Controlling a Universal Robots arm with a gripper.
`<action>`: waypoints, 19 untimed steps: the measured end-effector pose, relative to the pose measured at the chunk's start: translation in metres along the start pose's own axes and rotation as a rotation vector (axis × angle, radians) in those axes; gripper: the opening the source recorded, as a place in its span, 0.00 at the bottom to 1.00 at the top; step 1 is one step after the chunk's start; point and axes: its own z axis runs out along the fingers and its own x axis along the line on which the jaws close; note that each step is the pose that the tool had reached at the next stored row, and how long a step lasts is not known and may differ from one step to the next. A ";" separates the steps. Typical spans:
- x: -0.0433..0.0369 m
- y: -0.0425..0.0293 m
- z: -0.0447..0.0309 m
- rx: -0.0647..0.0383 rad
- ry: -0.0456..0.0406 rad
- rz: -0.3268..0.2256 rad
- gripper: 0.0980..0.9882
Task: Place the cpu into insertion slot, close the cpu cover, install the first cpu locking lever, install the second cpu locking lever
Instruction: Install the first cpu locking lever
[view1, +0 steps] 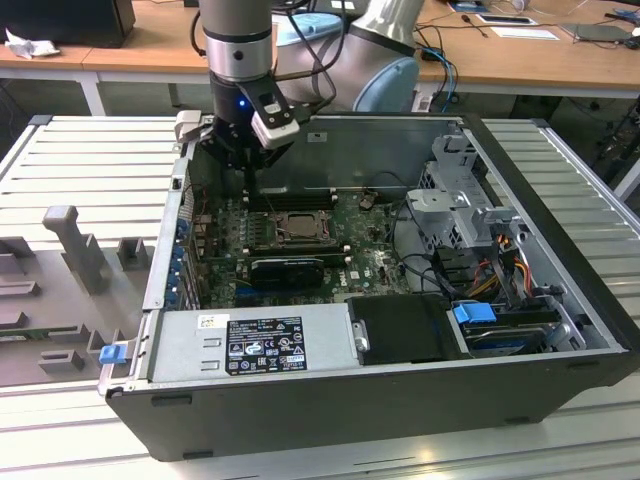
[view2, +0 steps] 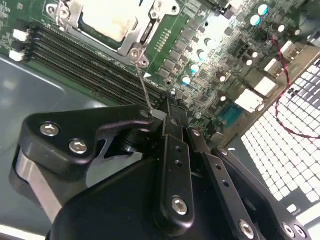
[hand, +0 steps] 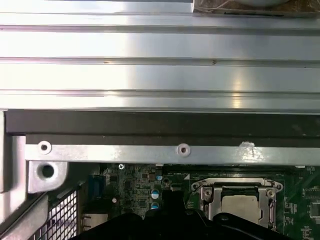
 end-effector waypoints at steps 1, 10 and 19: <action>-0.0005 0.0001 -0.0001 0.000 0.0002 0.000 0.01; -0.0072 0.0001 0.0001 0.000 0.0000 0.000 0.01; -0.0198 0.0000 0.0004 0.000 0.0000 0.000 0.01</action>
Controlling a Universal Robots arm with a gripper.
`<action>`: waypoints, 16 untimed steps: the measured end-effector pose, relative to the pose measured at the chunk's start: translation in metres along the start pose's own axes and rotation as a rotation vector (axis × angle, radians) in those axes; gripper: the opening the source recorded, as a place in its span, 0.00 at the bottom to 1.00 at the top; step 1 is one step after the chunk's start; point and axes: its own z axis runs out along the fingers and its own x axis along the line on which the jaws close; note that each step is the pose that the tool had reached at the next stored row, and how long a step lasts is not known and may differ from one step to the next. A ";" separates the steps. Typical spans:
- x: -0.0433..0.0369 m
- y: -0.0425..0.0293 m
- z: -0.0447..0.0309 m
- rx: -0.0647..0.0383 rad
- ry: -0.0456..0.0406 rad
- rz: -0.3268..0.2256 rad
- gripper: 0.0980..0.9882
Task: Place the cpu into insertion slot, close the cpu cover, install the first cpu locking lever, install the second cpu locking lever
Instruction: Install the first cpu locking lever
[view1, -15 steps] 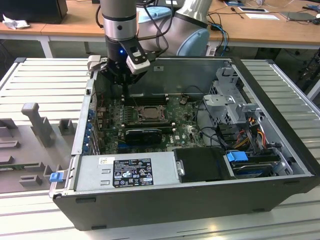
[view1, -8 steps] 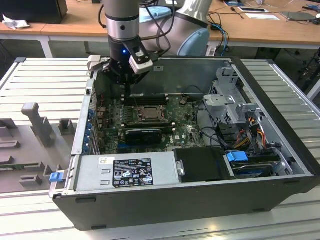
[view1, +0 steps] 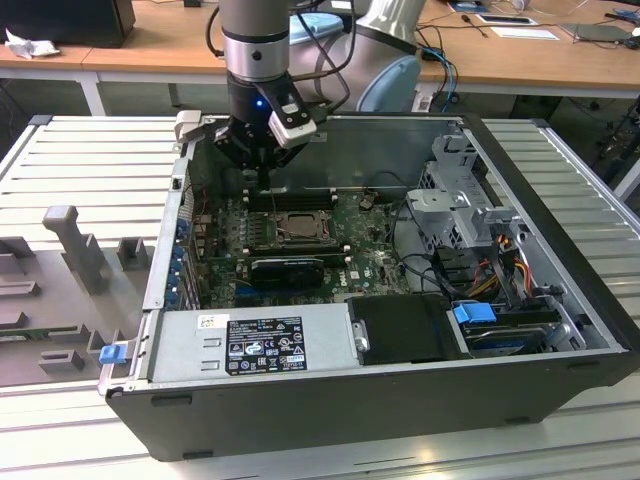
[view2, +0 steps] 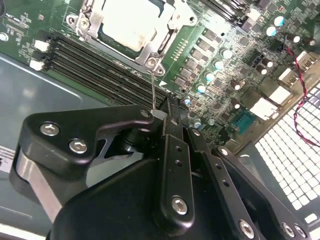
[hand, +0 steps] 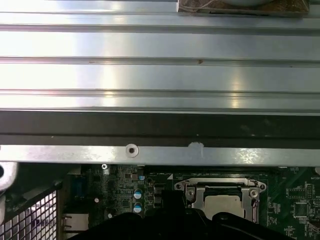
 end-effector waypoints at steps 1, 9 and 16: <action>-0.0014 0.0000 0.0000 0.000 0.0000 0.000 0.01; -0.0145 -0.0001 0.0006 0.000 0.0000 0.000 0.01; -0.0280 -0.0002 0.0015 0.000 0.0000 0.000 0.01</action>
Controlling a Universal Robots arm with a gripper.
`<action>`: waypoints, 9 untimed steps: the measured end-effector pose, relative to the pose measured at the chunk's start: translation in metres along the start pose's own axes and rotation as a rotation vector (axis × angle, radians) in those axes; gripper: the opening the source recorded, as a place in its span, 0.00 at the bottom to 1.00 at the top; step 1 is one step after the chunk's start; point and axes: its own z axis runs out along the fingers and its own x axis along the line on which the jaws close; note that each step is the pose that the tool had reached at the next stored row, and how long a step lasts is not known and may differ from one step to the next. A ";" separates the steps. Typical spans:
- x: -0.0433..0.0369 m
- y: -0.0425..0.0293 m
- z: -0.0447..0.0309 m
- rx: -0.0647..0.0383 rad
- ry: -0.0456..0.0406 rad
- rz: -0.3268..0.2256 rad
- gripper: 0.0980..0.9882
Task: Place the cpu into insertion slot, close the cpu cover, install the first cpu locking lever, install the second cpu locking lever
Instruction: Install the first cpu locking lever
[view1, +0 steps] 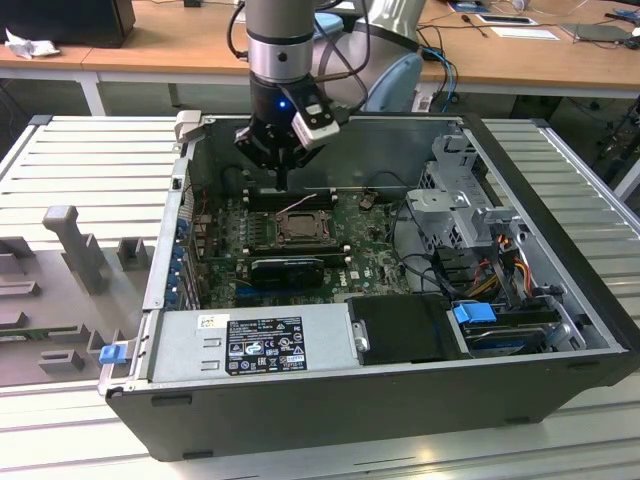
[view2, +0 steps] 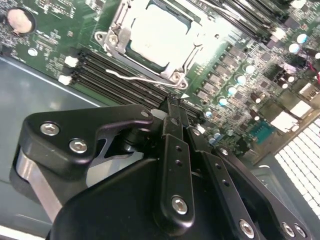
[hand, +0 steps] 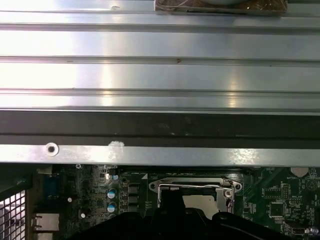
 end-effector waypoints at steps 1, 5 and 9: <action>-0.0014 0.0000 0.0000 0.000 0.0001 0.000 0.01; -0.0020 0.0000 0.0009 -0.021 -0.0002 0.000 0.01; -0.0021 -0.0002 0.0036 -0.037 -0.0014 0.001 0.01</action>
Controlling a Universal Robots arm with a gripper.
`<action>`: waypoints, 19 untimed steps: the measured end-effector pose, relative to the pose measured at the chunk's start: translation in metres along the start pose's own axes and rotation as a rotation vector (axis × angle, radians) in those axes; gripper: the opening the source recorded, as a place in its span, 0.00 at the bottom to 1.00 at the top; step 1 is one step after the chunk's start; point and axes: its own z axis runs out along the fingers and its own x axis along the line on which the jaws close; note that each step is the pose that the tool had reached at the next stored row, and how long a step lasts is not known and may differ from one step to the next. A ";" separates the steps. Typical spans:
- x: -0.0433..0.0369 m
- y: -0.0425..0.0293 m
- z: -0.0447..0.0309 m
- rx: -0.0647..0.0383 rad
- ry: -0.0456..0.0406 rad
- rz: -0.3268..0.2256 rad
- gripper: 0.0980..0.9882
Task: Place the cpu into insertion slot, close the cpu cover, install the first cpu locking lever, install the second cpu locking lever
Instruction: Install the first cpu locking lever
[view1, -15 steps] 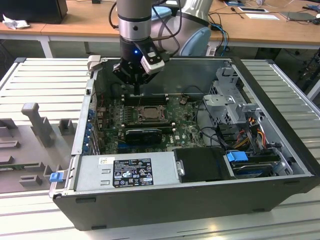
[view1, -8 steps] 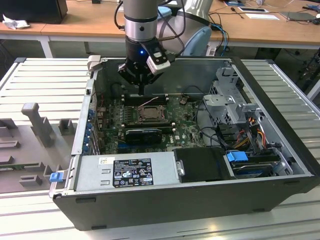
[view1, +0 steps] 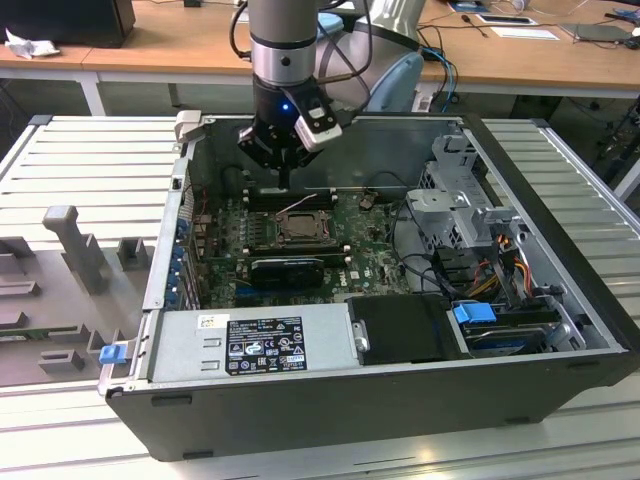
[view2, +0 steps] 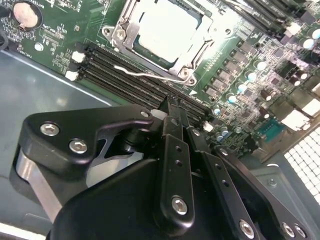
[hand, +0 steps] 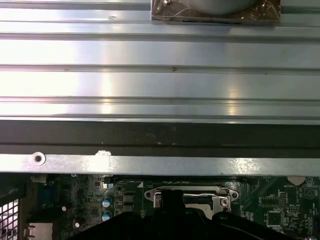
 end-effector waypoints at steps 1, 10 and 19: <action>-0.0003 -0.0001 0.0009 0.000 -0.0002 0.000 0.01; -0.0117 -0.0006 0.0099 0.000 -0.0004 0.000 0.01; -0.0201 0.0007 0.0189 0.000 0.0009 -0.026 0.01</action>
